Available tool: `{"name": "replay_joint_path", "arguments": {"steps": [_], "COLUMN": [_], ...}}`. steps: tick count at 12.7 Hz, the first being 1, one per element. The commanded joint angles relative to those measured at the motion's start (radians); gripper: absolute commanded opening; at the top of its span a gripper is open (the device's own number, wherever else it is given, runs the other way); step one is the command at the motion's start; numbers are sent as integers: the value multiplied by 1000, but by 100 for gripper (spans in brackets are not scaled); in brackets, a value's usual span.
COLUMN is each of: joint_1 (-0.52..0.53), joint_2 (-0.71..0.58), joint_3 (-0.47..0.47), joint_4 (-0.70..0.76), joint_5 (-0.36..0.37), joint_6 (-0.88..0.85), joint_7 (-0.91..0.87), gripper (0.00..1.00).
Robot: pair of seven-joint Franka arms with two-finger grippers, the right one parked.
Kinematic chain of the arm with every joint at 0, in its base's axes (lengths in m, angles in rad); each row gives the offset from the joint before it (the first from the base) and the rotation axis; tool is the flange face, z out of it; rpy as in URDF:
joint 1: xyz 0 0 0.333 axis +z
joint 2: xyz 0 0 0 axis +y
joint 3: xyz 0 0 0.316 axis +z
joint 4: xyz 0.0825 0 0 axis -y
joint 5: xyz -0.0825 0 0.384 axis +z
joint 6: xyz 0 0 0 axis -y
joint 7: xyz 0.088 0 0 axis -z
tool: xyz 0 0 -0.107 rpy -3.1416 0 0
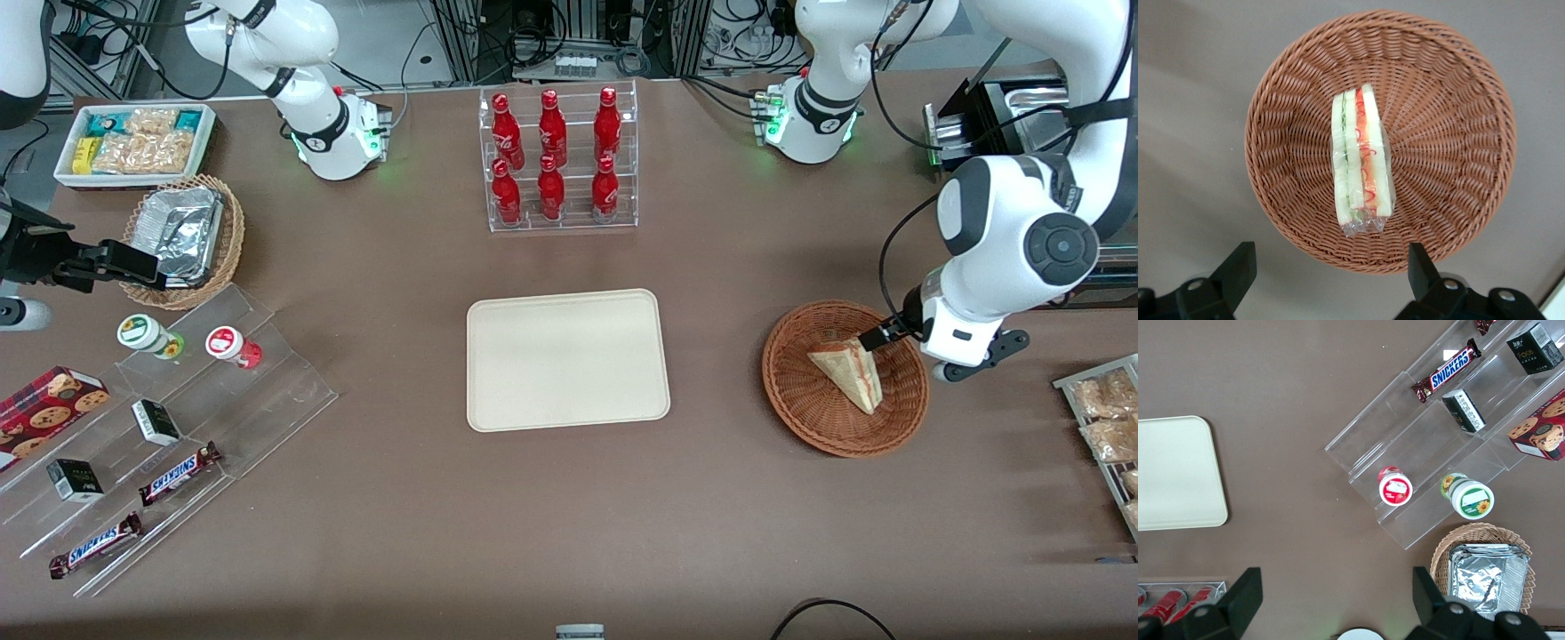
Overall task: Place sandwich from basket to tray
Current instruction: 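Lower the open left gripper around the sandwich and close it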
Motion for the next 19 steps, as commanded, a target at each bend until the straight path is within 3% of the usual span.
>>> {"name": "replay_joint_path", "arguments": {"steps": [1,5,11,19], "joint_1": [-27,-31,-30,-39], "joint_2": [15,18,56,94], "joint_3": [8,8,6,6], "joint_4": [-29,-111,-141,-164], "joint_5": [4,4,0,-2], "joint_6": [63,212,330,374], "joint_7": [-86,-230,-292,-299], "gripper": [100,100,100,100]}}
